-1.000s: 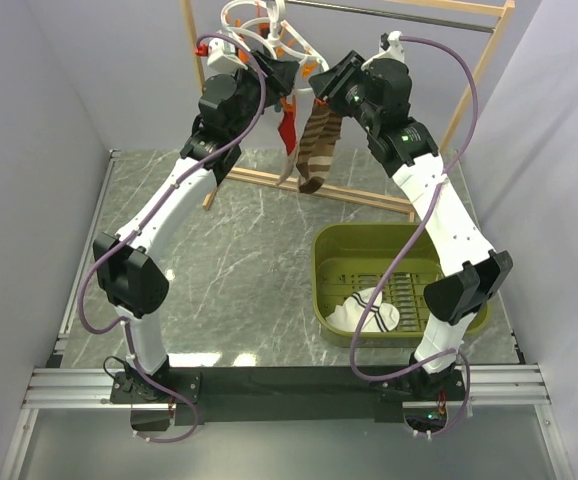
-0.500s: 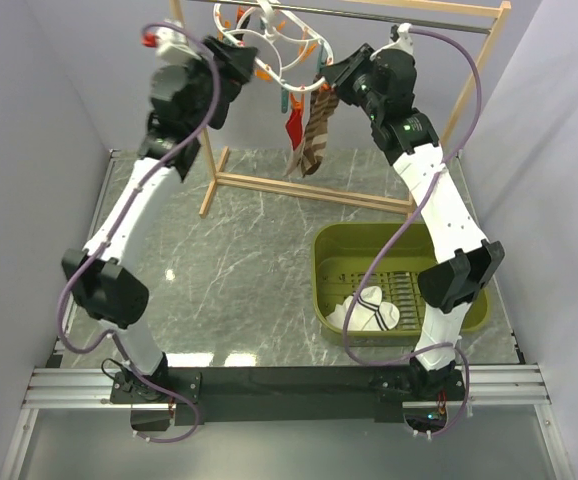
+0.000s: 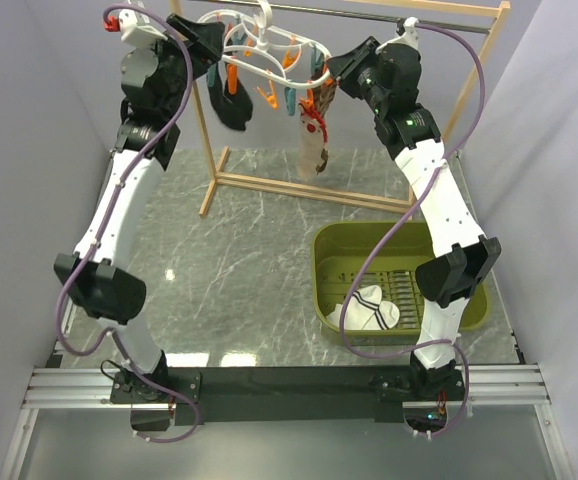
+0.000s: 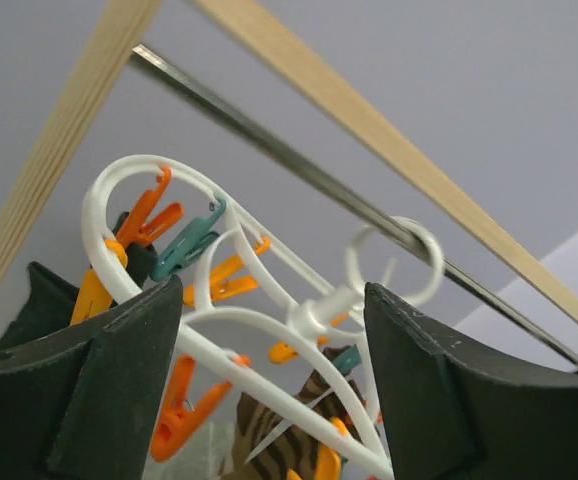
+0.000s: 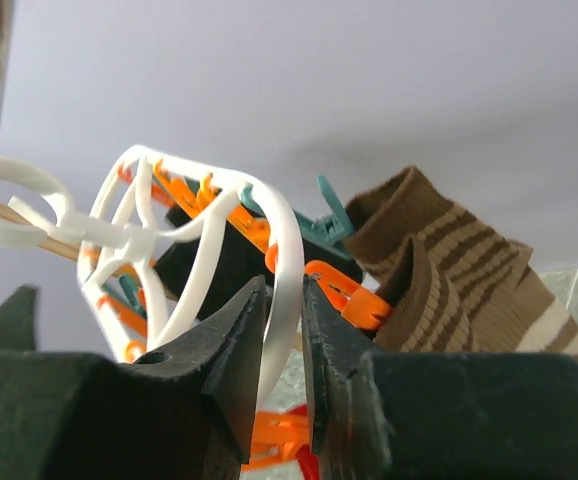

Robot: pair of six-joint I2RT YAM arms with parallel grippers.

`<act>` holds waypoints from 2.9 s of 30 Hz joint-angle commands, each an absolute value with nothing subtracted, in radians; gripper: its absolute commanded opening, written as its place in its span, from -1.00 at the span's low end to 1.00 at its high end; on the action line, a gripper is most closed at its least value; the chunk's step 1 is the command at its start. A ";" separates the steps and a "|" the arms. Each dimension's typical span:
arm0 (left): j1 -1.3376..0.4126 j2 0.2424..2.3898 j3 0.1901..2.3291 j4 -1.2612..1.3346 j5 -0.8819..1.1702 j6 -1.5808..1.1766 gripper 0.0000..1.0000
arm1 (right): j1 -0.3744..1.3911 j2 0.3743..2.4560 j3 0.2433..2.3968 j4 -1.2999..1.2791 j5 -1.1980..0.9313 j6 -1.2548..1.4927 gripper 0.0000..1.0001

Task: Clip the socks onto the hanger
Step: Rotate the hanger at the clothesline.

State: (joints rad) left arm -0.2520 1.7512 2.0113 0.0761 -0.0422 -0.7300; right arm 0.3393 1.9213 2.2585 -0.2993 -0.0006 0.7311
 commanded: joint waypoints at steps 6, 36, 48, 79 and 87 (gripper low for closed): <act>-0.236 1.818 2.100 -0.069 -0.069 -0.913 0.49 | 0.336 1.925 2.321 -0.242 -0.002 0.695 -0.42; -0.359 1.692 1.839 0.141 -0.330 -0.968 -0.13 | 0.273 1.812 2.390 -0.414 -0.141 0.577 0.43; -0.445 1.609 1.715 0.244 -0.437 -0.926 -0.14 | 0.296 1.695 2.293 -0.448 -0.167 0.514 0.44; -0.416 1.502 1.666 0.117 -0.264 -0.784 0.03 | 0.604 1.833 2.166 -0.184 -0.299 0.130 0.43; -0.298 1.416 1.580 0.107 -0.034 -0.713 0.11 | 0.607 1.877 2.178 -0.144 -0.195 0.163 0.39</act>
State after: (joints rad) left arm -0.3470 1.4853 1.6009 0.0875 -0.1661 -0.7696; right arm 0.6022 1.8698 2.1155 -0.2195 -0.2646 0.1661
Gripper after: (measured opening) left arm 0.550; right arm 0.698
